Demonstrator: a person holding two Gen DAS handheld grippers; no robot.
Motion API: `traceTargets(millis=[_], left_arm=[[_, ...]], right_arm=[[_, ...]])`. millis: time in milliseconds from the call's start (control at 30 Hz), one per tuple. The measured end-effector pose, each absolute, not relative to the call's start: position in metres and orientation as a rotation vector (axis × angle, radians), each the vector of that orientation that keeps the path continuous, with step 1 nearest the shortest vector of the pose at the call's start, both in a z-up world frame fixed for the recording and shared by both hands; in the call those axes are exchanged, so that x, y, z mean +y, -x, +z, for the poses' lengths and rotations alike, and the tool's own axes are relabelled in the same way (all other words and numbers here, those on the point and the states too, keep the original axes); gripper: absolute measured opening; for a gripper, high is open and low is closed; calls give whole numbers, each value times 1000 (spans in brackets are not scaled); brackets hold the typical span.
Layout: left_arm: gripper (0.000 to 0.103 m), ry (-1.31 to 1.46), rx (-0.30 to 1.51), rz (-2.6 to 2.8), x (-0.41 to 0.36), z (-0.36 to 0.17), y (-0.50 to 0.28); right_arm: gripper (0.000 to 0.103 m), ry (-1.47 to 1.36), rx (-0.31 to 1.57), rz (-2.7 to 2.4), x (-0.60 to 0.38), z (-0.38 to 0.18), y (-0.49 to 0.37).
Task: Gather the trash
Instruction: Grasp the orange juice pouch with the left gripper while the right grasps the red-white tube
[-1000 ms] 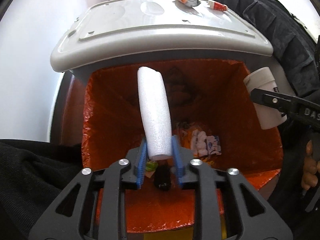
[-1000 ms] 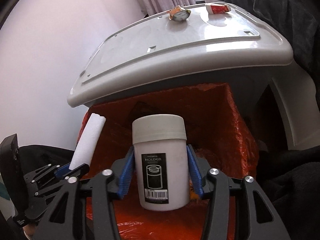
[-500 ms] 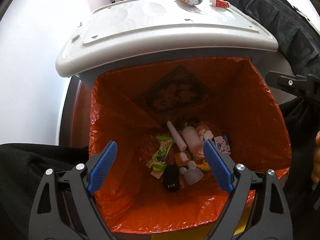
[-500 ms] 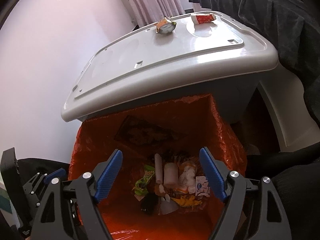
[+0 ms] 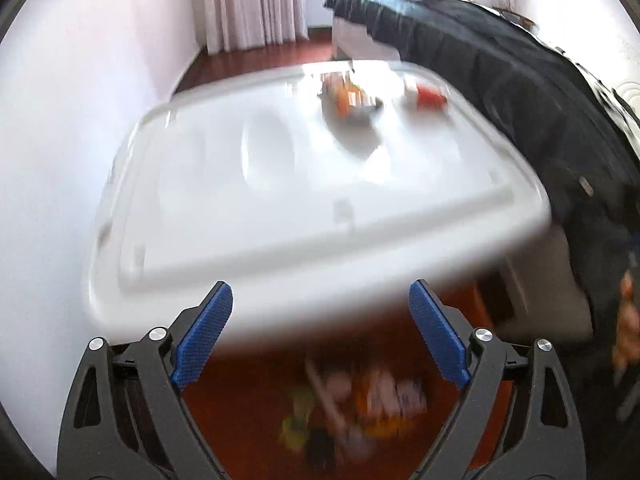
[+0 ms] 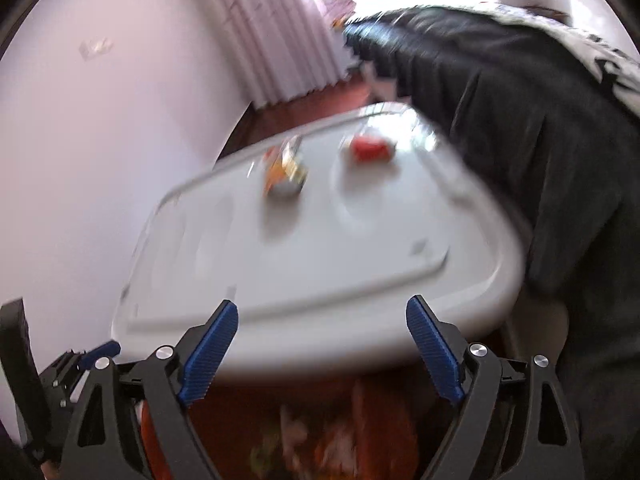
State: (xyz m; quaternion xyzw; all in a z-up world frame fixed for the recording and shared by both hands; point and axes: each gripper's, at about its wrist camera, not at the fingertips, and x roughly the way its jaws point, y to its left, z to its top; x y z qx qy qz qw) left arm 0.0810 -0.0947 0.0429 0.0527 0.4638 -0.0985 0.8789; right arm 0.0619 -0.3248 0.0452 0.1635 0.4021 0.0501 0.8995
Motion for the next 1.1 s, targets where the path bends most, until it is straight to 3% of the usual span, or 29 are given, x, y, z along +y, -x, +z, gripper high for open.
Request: traceTargets(millis=[333, 500, 567, 600, 633, 700, 867, 1100], left_arm=[[91, 59, 994, -126, -171, 20, -313], [90, 76, 1073, -59, -192, -26, -382], [84, 60, 1103, -13, -193, -43, -394], [62, 2, 1055, 19, -196, -42, -391], [51, -16, 1019, -32, -200, -39, -386], [39, -73, 1002, -52, -204, -32, -378], [35, -96, 984, -150, -172, 9, -300], [35, -166, 898, -214, -77, 66, -109]], right_arm=[[87, -635, 811, 0, -379, 36, -79], [87, -664, 815, 10, -386, 35, -84], [87, -673, 828, 9, -389, 33, -83], [87, -677, 841, 9, -389, 30, -84], [87, -681, 852, 10, -389, 28, -85], [87, -685, 868, 9, -387, 26, -87], [87, -628, 875, 3, -377, 26, -90], [87, -378, 929, 120, -357, 38, -144]])
